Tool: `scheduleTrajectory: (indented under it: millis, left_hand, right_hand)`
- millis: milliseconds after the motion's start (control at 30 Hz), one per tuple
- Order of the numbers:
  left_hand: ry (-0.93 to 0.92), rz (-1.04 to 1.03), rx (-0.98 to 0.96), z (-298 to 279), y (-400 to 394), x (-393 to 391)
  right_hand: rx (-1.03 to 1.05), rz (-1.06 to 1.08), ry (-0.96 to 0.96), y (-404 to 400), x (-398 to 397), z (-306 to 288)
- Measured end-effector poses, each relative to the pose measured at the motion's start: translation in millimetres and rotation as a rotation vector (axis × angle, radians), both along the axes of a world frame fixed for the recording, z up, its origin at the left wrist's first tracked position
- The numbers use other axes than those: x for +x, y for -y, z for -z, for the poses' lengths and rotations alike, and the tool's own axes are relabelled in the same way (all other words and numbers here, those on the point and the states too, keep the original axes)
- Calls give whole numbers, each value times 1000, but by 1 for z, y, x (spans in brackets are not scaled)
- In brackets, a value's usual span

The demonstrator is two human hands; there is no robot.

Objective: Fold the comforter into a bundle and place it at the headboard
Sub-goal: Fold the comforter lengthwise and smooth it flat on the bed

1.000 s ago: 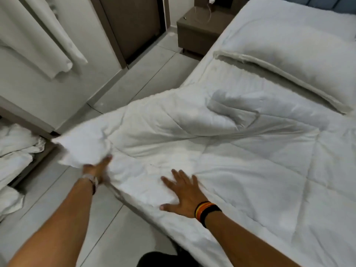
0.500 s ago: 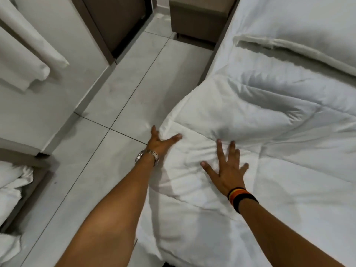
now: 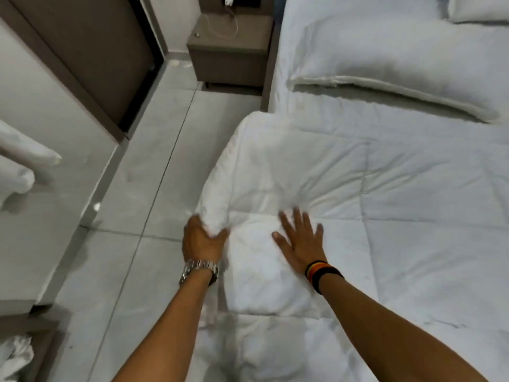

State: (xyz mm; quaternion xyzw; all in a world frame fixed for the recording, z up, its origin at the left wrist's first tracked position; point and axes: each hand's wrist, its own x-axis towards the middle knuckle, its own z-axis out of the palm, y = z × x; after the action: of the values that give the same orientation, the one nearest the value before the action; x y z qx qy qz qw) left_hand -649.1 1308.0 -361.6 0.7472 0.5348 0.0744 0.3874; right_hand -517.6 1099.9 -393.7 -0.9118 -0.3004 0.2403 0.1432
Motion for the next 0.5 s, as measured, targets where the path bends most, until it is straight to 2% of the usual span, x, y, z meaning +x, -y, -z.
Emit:
scheduleTrajectory:
  millis: [67, 133, 233, 333, 500]
  left_hand:
    - [-195, 49, -86, 5, -7, -11]
    - [-285, 178, -61, 2, -14, 0]
    - [-205, 387, -10, -8, -23, 47]
    - [-114, 539, 2, -10, -42, 136]
    - [-65, 873, 124, 12, -64, 292]
  right_hand:
    - [-77, -19, -44, 9, -2, 9]
    - [-50, 58, -49, 14, 3, 1]
    - [17, 229, -12, 16, 12, -12]
    - [21, 359, -5, 5, 44, -11]
    - [-72, 523, 73, -32, 79, 26]
